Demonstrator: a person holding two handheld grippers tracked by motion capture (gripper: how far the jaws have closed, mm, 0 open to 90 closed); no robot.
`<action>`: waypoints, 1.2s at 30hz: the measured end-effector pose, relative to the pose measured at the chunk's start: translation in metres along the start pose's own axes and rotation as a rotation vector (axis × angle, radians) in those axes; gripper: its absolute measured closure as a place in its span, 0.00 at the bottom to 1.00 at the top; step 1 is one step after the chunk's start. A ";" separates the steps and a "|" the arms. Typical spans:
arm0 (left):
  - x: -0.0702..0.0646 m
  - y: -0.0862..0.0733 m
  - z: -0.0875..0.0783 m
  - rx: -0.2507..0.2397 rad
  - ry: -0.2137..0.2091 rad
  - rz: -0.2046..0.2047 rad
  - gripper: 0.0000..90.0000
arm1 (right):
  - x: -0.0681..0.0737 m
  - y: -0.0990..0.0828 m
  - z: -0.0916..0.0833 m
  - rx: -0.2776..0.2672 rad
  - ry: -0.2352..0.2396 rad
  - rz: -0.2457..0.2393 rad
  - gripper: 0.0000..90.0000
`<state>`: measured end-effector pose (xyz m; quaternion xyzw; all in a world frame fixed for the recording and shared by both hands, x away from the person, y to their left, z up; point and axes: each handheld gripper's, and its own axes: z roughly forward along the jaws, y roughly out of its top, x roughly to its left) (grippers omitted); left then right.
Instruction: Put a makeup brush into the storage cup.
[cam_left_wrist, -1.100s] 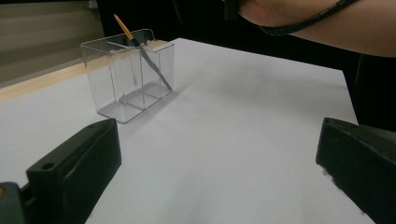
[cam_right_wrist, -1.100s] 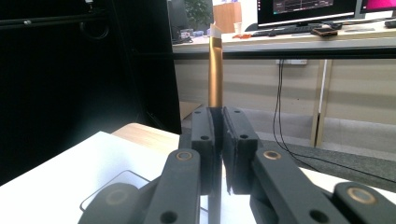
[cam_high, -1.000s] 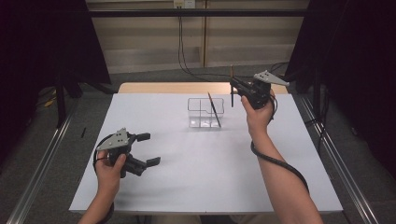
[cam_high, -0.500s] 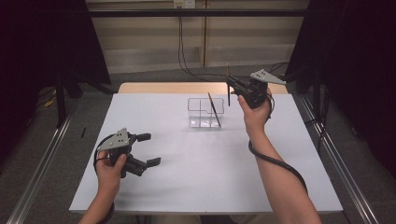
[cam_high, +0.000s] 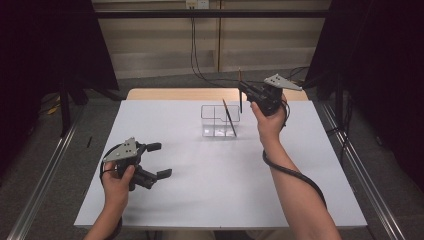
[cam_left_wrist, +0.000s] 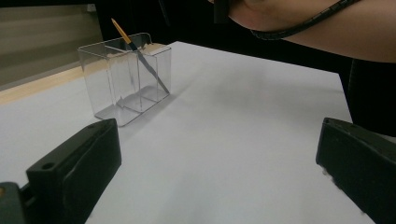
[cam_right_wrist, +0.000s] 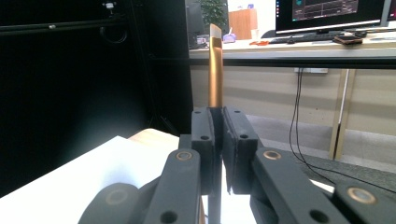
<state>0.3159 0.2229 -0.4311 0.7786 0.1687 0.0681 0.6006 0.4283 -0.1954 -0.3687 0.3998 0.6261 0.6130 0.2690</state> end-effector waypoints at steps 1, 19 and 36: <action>0.000 0.000 0.000 -0.001 0.000 0.000 0.00 | 0.001 0.000 0.001 0.003 -0.004 -0.004 0.93; 0.001 0.000 -0.001 0.001 0.002 -0.001 0.00 | 0.008 -0.007 0.011 0.007 0.034 -0.007 0.93; 0.001 0.000 -0.002 0.000 0.002 0.003 0.00 | 0.007 -0.016 0.014 0.021 0.038 -0.010 0.93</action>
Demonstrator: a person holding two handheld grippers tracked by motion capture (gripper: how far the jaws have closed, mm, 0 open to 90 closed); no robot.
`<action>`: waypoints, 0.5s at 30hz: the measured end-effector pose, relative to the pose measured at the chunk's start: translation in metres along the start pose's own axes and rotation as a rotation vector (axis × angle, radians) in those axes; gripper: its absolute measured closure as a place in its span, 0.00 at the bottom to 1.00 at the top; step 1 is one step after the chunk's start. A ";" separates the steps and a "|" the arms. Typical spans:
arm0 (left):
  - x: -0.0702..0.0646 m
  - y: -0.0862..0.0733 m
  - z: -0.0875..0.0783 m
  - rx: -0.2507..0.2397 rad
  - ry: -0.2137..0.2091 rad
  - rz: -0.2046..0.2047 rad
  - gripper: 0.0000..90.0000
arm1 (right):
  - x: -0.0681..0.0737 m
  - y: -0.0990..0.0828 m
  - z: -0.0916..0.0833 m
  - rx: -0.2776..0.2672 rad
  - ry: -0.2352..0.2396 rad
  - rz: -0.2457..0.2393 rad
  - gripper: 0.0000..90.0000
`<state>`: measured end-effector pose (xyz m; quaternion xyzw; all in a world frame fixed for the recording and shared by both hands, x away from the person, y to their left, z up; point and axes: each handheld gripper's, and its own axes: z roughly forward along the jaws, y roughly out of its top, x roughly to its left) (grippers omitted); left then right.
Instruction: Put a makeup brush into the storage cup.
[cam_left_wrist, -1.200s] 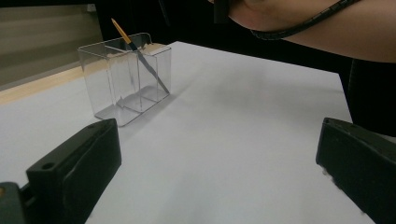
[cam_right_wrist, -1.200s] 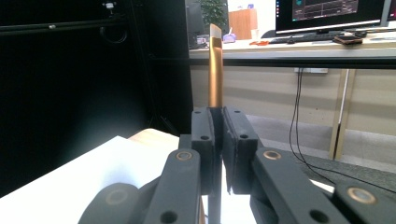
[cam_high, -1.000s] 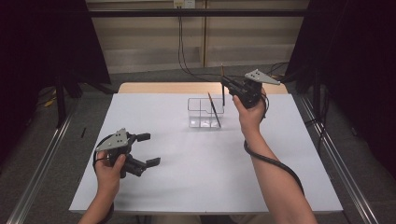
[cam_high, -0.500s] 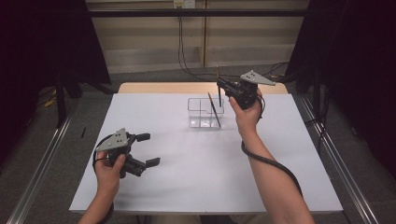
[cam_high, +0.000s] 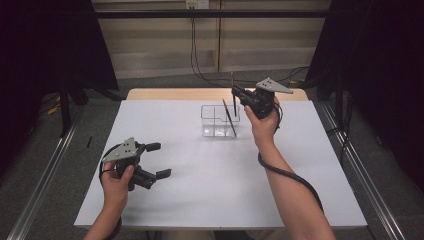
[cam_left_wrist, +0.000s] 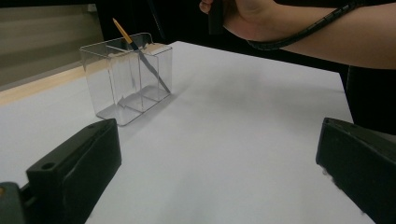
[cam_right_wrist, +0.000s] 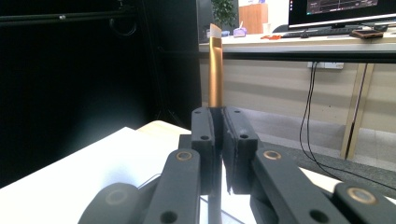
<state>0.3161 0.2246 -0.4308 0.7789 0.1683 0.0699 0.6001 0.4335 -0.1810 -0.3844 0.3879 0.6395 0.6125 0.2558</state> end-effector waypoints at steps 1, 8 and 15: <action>0.000 0.000 0.000 0.001 0.000 0.000 0.00 | 0.000 -0.001 0.001 -0.001 0.001 -0.003 0.93; 0.000 0.000 0.000 0.001 0.002 -0.001 0.00 | 0.001 -0.004 0.002 0.006 0.006 -0.009 0.93; 0.000 0.000 0.000 0.000 -0.001 0.001 0.00 | 0.000 -0.007 0.003 0.013 0.010 -0.010 0.93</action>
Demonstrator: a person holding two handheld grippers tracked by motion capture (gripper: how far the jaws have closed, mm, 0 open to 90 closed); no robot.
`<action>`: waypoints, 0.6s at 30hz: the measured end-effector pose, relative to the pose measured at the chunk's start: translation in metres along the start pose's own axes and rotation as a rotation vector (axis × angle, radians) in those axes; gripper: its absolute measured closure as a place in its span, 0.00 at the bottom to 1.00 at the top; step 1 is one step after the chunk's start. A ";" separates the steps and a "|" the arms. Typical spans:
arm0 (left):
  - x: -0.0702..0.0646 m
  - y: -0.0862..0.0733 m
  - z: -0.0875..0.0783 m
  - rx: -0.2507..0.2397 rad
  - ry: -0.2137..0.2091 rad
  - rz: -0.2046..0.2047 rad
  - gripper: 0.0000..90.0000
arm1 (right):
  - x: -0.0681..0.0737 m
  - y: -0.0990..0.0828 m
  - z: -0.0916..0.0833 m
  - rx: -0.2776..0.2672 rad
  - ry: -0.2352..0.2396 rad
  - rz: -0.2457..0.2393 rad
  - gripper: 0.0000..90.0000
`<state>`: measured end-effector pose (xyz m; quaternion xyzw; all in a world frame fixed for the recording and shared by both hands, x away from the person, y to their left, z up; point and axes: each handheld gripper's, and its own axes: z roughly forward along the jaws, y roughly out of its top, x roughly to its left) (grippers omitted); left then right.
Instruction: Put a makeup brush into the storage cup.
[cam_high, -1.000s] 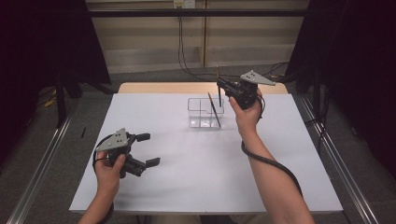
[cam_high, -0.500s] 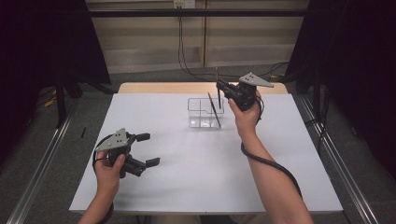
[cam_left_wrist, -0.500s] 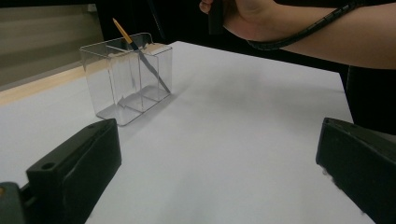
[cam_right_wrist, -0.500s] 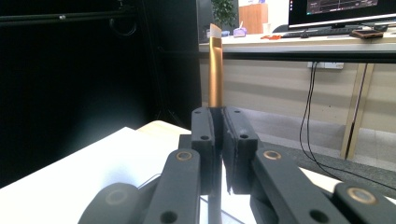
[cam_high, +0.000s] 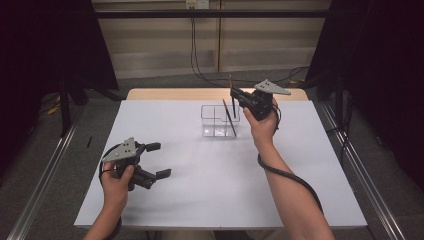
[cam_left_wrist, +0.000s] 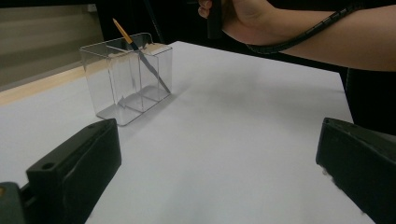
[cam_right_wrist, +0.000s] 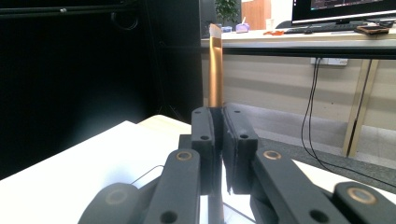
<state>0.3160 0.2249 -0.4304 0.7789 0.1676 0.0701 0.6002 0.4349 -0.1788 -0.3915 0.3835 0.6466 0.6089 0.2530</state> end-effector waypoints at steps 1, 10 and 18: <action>0.000 0.000 0.000 0.001 0.001 0.000 0.00 | 0.000 0.000 0.000 0.002 0.001 -0.002 0.93; 0.000 0.000 0.000 0.000 0.000 0.000 0.00 | 0.001 -0.004 0.002 0.005 0.003 -0.003 0.93; 0.000 0.000 0.000 0.002 0.001 0.002 0.00 | 0.001 -0.008 0.002 0.012 0.006 0.004 0.93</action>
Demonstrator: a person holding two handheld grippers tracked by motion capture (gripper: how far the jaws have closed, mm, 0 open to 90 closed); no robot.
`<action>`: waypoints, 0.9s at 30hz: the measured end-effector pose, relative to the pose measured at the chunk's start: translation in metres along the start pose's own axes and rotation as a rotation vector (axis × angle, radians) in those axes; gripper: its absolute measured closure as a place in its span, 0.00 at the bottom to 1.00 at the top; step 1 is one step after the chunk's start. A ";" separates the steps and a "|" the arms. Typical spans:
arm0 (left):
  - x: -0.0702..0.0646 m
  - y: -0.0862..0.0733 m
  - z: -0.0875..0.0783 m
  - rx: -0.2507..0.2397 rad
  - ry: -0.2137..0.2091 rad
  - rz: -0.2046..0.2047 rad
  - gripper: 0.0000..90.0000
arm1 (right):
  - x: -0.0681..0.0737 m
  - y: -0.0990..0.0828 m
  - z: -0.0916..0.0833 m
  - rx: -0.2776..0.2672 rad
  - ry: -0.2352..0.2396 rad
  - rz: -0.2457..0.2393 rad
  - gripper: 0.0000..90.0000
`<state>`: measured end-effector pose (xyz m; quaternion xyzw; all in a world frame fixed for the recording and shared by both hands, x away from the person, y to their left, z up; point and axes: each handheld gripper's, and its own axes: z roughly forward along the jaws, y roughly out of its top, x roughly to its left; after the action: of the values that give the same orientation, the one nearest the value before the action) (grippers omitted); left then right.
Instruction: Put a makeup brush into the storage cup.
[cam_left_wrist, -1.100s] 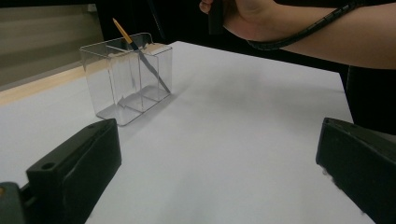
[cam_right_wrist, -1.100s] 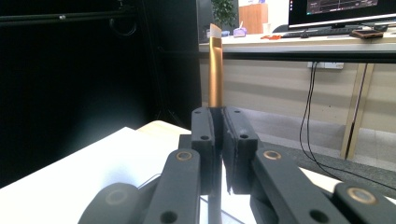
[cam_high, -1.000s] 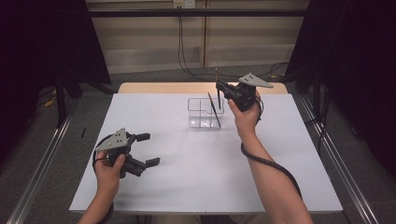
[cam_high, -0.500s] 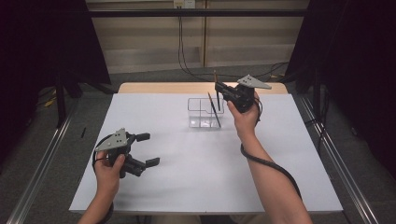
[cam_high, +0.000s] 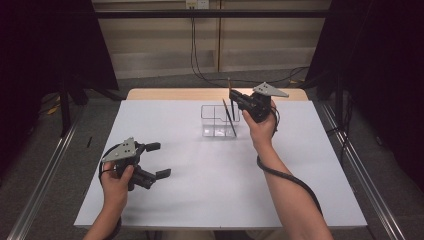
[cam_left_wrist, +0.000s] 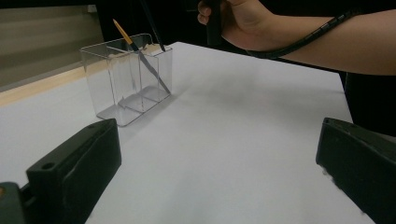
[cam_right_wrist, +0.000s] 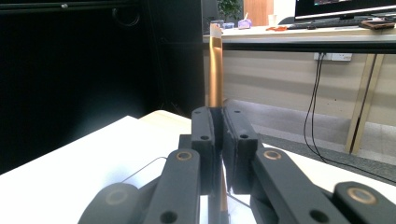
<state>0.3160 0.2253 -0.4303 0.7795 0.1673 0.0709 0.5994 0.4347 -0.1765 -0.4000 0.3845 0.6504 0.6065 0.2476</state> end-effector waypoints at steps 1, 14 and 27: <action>0.000 0.000 0.000 -0.002 -0.001 -0.002 0.00 | 0.000 0.000 0.000 -0.001 0.000 0.001 0.93; 0.000 0.000 0.000 -0.003 0.000 -0.003 0.00 | -0.002 -0.004 -0.002 0.003 0.000 0.010 0.93; 0.000 0.000 0.000 0.000 -0.001 0.000 0.00 | -0.004 -0.011 -0.005 0.004 0.002 0.016 0.93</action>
<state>0.3164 0.2250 -0.4305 0.7797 0.1670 0.0705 0.5993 0.4314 -0.1823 -0.4106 0.3895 0.6487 0.6077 0.2411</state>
